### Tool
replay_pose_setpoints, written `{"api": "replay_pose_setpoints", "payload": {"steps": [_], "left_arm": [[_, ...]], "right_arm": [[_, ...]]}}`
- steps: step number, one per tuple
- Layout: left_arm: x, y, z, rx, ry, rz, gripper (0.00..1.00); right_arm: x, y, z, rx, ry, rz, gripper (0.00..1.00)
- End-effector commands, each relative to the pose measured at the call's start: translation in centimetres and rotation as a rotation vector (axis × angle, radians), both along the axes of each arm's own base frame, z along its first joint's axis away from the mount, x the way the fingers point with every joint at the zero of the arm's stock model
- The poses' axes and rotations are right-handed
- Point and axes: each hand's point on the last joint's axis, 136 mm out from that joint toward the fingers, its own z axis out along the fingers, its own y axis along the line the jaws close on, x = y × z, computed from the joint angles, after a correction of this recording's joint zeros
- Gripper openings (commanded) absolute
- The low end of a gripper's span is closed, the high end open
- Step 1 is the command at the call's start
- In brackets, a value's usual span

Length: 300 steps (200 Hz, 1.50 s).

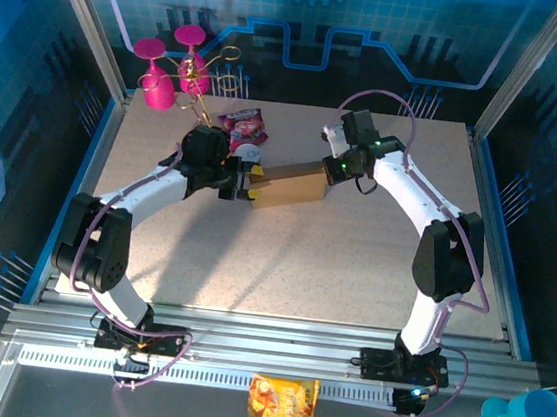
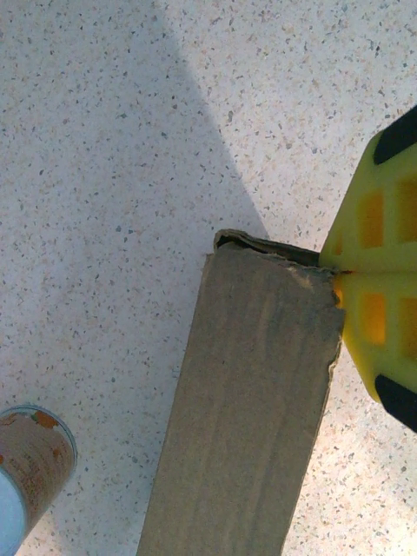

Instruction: Fold the paper box

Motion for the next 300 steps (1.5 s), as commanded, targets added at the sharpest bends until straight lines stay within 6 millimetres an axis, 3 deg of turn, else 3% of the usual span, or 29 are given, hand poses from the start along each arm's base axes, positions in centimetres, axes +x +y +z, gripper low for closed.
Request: {"api": "replay_pose_setpoints", "payload": {"steps": [1, 90, 149, 170, 202, 258, 300], "left_arm": [[-1.6, 0.9, -3.8, 0.058, 0.113, 0.026, 0.43], [-2.5, 1.3, -5.5, 0.068, 0.159, 0.04, 0.41], [-2.6, 1.4, -5.7, 0.072, 0.166, 0.045, 0.4], [-2.5, 1.4, -5.7, 0.073, 0.164, 0.045, 0.4], [-2.6, 1.3, -5.7, 0.072, 0.166, 0.046, 0.39], [-2.6, 1.4, -5.7, 0.072, 0.168, 0.047, 0.38], [-2.6, 1.4, -5.9, 0.069, 0.171, 0.046, 0.37]], "right_arm": [[-1.4, 0.0, -1.8, -0.006, 0.087, 0.022, 0.02], [-2.5, 0.1, 1.4, 0.055, 0.041, 0.064, 0.33], [-2.9, -1.2, 6.1, 0.285, 0.043, 0.007, 0.5], [-2.3, -1.4, 6.7, 0.403, 0.105, -0.056, 0.51], [-1.8, -0.5, 4.5, 0.521, 0.332, -0.142, 0.49], [-1.6, -0.7, -0.1, 0.504, 0.462, -0.227, 0.46], [-1.2, -0.9, -2.0, 0.531, 0.493, -0.265, 0.32]]}}
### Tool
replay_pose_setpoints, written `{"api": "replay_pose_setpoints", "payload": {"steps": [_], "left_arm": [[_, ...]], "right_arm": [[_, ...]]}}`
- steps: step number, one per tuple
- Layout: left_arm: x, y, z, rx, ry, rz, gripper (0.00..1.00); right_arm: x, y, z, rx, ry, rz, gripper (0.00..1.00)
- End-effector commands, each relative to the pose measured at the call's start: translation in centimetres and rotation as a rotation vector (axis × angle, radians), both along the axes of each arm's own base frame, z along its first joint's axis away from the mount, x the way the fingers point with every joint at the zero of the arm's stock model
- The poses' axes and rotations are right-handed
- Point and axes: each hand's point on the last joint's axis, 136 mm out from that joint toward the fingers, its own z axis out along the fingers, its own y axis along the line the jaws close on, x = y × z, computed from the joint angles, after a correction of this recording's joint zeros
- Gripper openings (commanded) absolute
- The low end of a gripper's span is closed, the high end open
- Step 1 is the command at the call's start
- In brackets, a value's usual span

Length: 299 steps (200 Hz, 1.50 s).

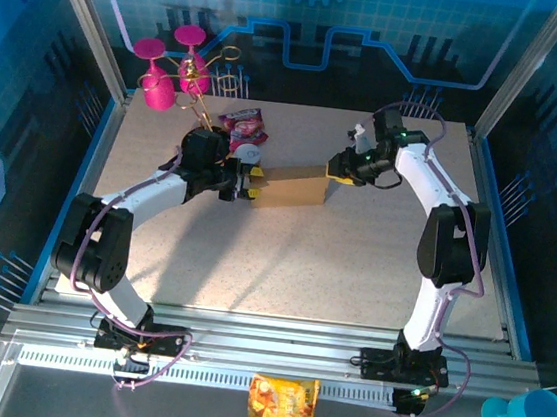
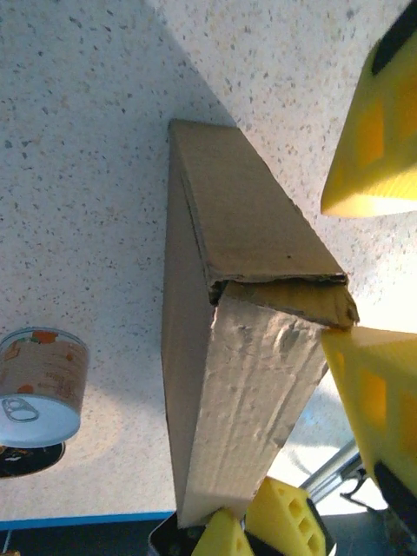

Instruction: Fold the paper box

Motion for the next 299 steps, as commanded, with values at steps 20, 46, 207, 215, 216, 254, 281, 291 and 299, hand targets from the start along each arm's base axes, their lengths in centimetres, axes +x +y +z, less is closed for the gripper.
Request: {"api": "replay_pose_setpoints", "payload": {"steps": [20, 46, 207, 215, 216, 254, 281, 291, 299], "left_arm": [[-2.9, 1.3, -5.4, 0.077, 0.215, 0.04, 0.37], [-2.9, 1.5, -5.4, 0.076, 0.213, 0.038, 0.37], [-12.6, 0.3, -5.3, 0.219, 0.016, -0.263, 0.7], [-12.6, 0.7, -4.4, 0.246, -0.004, -0.265, 0.75], [-12.6, 0.7, -4.2, 0.25, -0.01, -0.264, 0.76], [-12.1, 5.7, 2.6, 0.408, -0.2, -0.149, 0.99], [-13.5, 13.5, 4.6, 0.656, -0.237, -0.023, 0.99], [-14.7, 17.3, 4.7, 0.861, -0.194, 0.024, 0.99], [-15.9, 20.7, 4.8, 1.045, -0.138, 0.092, 0.99]], "right_arm": [[-0.6, -0.6, -2.6, 0.02, 0.098, -0.037, 0.2], [-1.5, -1.1, -3.0, 0.036, 0.117, -0.05, 0.14], [-10.1, -10.5, 3.8, -0.124, -0.322, -0.496, 0.57], [-10.1, -11.4, 5.1, -0.162, -0.352, -0.519, 0.66], [-10.1, -11.5, 5.2, -0.169, -0.355, -0.522, 0.71], [-11.2, -15.2, 9.2, -0.322, -0.484, -0.597, 1.0], [-12.7, -19.5, 9.3, -0.524, -0.512, -0.725, 1.0], [-13.1, -20.5, 8.3, -0.581, -0.519, -0.737, 1.0], [-13.0, -20.9, 7.9, -0.617, -0.565, -0.716, 1.0]]}}
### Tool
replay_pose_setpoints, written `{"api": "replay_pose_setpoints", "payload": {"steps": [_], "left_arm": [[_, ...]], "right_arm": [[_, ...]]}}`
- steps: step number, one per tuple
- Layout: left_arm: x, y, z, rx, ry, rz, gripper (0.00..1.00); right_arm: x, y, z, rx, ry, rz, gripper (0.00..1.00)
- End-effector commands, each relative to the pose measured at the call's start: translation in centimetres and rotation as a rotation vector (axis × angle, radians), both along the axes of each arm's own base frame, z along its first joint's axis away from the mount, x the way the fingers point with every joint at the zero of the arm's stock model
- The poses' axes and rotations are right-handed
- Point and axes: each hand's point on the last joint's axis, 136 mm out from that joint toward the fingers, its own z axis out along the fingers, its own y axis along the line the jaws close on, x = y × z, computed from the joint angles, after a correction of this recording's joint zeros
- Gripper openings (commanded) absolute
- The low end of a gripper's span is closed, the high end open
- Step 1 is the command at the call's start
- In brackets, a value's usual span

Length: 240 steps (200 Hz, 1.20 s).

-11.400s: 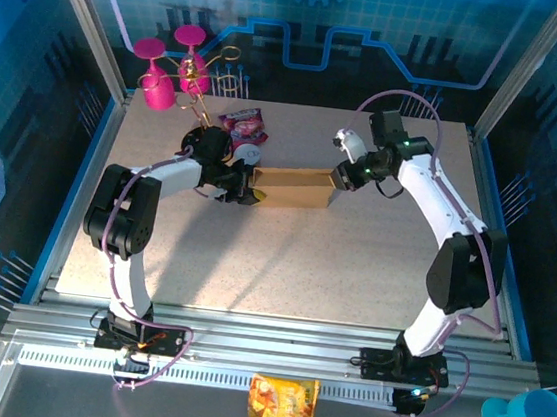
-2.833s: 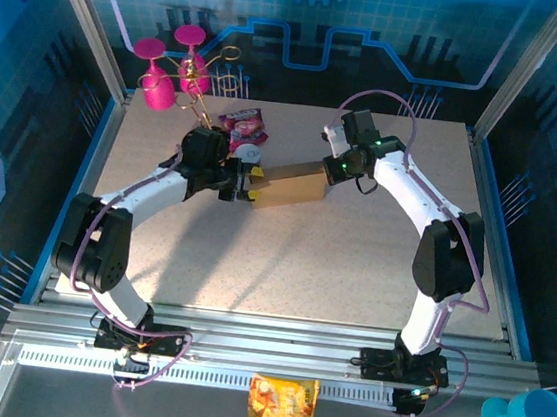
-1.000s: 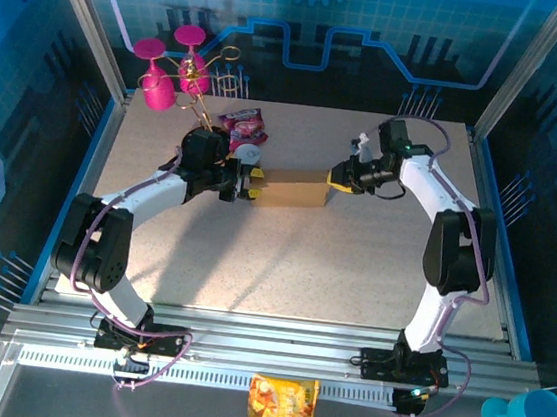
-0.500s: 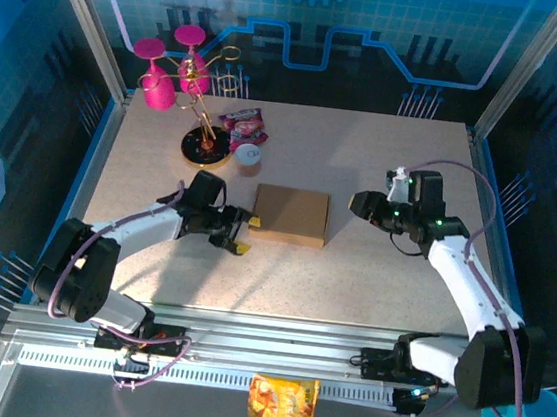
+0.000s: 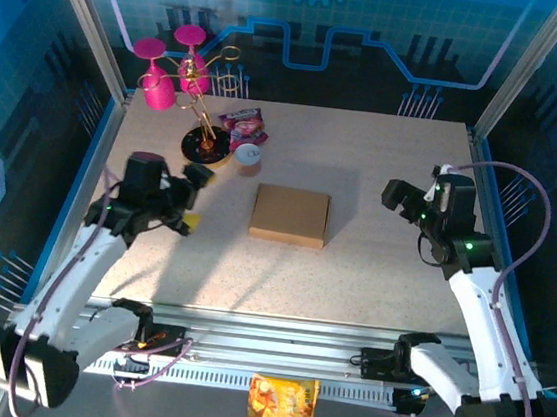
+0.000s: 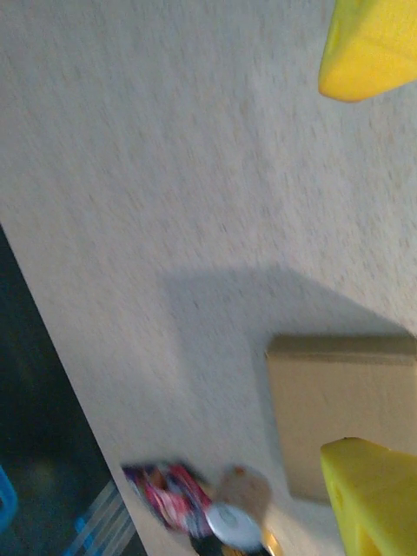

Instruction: Fold the paper box

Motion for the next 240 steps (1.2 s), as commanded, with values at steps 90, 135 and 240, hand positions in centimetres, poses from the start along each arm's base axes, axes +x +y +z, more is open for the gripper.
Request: {"api": "replay_pose_setpoints", "payload": {"steps": [90, 135, 240], "left_arm": [[3.8, 11.8, -6.5, 1.138, -0.338, 0.011, 0.99], [10.4, 10.5, -10.2, 1.177, -0.362, -0.165, 0.99], [11.4, 9.4, -11.9, 1.169, -0.551, -0.234, 0.99]], "right_arm": [[4.3, -1.0, -14.0, -0.399, -0.179, 0.233, 1.0], [8.9, -1.1, -13.2, -0.262, -0.321, 0.258, 1.0], [9.3, 1.1, -15.5, -0.359, -0.316, 0.321, 1.0]]}}
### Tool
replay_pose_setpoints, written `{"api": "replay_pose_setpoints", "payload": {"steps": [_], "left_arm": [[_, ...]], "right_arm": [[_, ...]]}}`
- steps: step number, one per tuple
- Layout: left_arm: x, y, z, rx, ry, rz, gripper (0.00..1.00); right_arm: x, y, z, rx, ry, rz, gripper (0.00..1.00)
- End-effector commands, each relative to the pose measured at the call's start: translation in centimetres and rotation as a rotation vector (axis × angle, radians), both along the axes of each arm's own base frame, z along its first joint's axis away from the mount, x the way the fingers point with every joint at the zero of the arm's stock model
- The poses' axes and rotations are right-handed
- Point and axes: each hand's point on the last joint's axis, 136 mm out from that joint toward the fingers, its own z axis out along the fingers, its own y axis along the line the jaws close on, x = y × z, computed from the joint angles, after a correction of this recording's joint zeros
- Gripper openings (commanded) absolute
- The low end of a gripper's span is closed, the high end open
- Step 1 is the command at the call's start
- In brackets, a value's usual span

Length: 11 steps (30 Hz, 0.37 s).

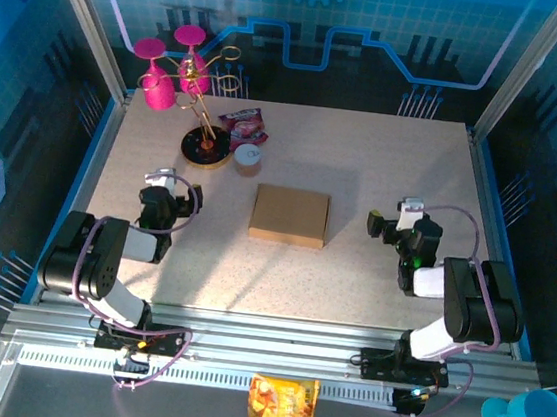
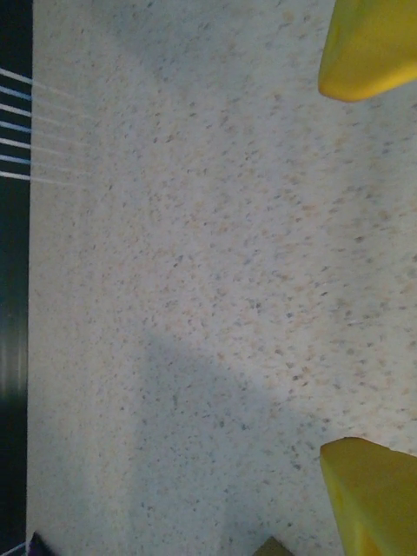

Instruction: Fold the paper box

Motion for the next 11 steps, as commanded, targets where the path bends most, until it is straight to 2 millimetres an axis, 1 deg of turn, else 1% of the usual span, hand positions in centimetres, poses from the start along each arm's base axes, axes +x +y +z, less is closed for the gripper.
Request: {"api": "replay_pose_setpoints", "payload": {"steps": [1, 5, 9, 11], "left_arm": [[1.03, -0.71, 1.91, 0.006, -0.067, -0.052, 0.99], [1.07, -0.69, 1.91, 0.008, -0.069, -0.052, 0.99], [1.06, -0.68, 1.94, 0.008, -0.07, -0.051, 0.99], [0.95, -0.65, 1.92, 0.008, -0.072, -0.049, 0.99]], "right_arm": [[1.57, 1.68, 1.48, -0.06, -0.03, 0.047, 1.0], [1.24, 2.16, 1.51, -0.107, -0.05, 0.038, 1.0], [1.54, 1.58, 1.49, -0.09, -0.036, 0.018, 1.0], [1.01, 2.17, 1.69, -0.11, -0.068, 0.038, 1.0]]}}
